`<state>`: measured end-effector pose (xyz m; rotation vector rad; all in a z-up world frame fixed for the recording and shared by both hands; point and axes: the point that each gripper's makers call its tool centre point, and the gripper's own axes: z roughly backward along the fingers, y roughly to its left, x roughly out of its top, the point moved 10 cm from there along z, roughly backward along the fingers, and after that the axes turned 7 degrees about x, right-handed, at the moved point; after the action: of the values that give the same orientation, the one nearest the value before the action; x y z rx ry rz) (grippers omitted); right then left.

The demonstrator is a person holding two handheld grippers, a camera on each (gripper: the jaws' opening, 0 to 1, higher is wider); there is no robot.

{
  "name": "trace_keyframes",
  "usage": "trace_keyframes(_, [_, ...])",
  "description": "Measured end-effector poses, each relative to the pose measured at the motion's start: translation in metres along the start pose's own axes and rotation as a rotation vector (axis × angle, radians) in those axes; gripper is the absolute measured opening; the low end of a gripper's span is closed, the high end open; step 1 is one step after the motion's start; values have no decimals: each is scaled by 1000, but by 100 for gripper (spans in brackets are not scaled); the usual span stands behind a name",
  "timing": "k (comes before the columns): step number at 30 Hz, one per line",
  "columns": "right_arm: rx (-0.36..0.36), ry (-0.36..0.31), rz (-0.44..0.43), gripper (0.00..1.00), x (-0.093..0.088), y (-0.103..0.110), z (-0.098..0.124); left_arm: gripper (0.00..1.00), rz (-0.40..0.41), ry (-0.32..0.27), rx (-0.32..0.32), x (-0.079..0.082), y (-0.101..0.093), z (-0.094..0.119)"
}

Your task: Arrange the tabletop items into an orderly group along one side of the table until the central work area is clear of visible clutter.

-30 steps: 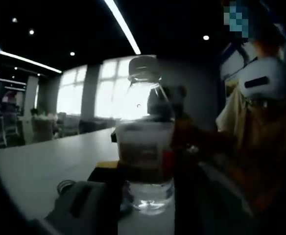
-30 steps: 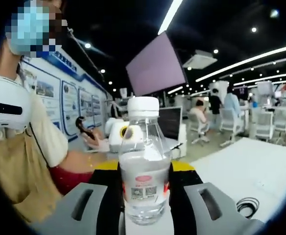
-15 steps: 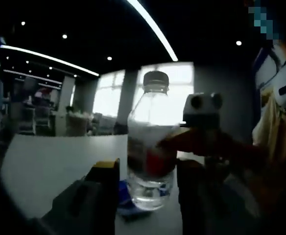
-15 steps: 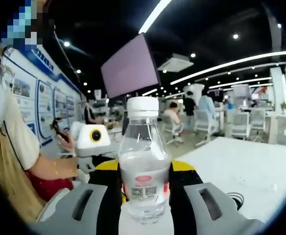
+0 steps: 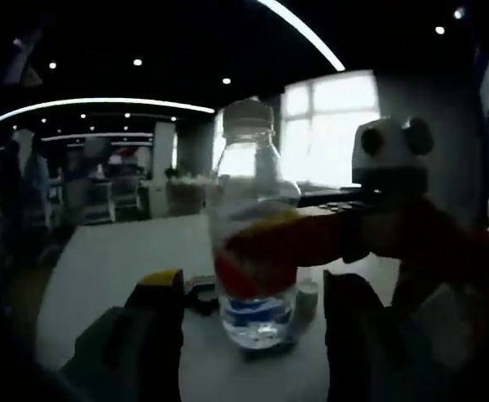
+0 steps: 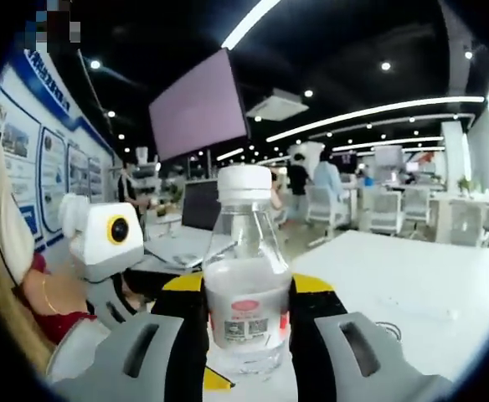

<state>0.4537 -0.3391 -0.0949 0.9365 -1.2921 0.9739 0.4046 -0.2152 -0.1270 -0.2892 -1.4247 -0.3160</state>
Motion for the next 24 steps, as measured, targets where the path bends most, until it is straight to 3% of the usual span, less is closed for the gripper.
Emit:
trace_keyframes(3, [-4, -8, 3, 36, 1, 0, -3, 58, 0, 30, 87, 0, -6, -2])
trace_keyframes(4, [-4, -12, 0, 36, 1, 0, -3, 56, -5, 32, 74, 1, -8, -4])
trace_keyframes(7, [-5, -19, 1, 36, 1, 2, -7, 50, 60, 43, 137, 1, -10, -5])
trace_keyframes(10, [-3, -19, 4, 36, 1, 3, -8, 49, 23, 50, 180, 0, -11, -5])
trace_keyframes(13, [3, -19, -7, 36, 3, 3, -7, 39, 16, 40, 229, 0, -6, -3])
trace_keyframes(17, [5, -28, -27, 36, 5, 3, -6, 38, -9, 4, 237, 2, -9, -2])
trace_keyframes(24, [40, -3, -69, 38, 6, 2, -8, 37, -31, 12, 264, 1, -10, 1])
